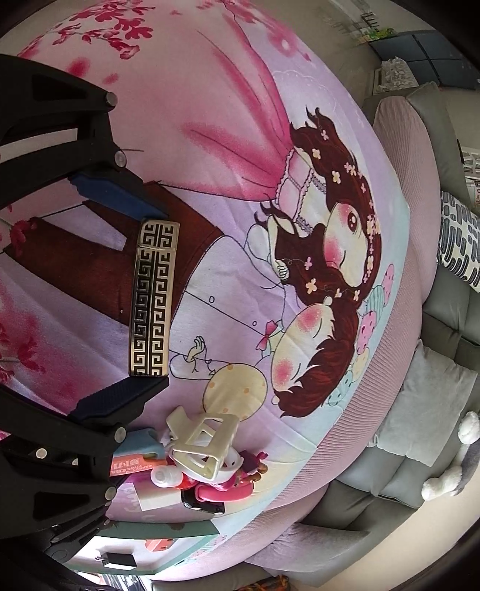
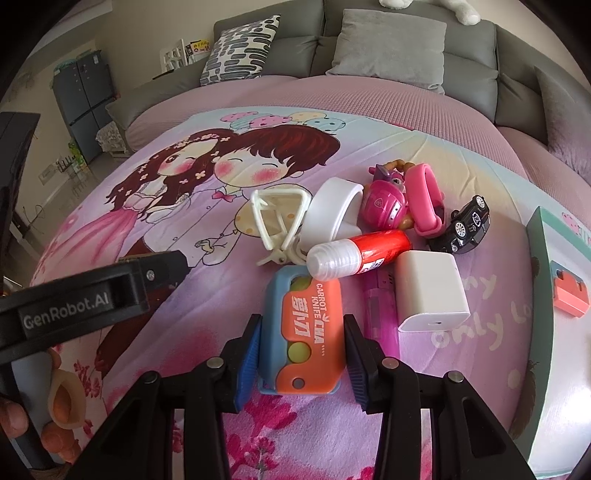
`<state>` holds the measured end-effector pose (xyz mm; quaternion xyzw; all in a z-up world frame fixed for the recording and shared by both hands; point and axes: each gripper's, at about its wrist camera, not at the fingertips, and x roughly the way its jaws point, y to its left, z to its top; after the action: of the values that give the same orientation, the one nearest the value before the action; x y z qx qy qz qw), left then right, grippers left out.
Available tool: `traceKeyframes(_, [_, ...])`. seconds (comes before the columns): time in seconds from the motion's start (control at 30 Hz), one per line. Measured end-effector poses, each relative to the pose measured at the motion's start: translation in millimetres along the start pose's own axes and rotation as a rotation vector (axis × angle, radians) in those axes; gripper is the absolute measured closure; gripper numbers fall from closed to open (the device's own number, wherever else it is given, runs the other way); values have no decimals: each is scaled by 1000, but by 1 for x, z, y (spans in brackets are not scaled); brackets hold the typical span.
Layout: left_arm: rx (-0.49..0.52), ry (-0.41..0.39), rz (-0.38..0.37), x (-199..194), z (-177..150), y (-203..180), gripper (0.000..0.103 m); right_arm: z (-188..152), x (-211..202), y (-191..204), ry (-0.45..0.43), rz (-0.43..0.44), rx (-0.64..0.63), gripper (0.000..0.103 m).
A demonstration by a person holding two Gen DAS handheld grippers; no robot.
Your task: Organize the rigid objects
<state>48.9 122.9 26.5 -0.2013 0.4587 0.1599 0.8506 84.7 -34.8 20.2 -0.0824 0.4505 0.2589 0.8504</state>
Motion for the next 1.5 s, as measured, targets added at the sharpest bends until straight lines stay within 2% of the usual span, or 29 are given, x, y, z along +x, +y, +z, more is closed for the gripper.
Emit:
traceKeyframes(0.4, [36, -127, -28, -43, 10, -15, 20, 10, -39, -3, -103, 41, 10, 58])
traceKeyframes(0.63, [90, -160, -50, -60, 12, -38, 20, 17, -60, -27, -158, 12, 83, 58])
traceKeyframes(0.83, [161, -184, -113, -71, 12, -72, 20, 17, -72, -66, -179, -39, 181, 58])
traceKeyframes(1.13, [252, -167, -223, -74, 8, -136, 20, 5, -98, -148, -206, -181, 363, 58])
traceKeyframes(1.23, [280, -163, -241, -75, 6, -158, 20, -4, -106, -179, -204, -206, 445, 58])
traceKeyframes(1.5, [376, -137, -261, -70, -3, -222, 20, -33, -131, -250, -200, -348, 637, 58])
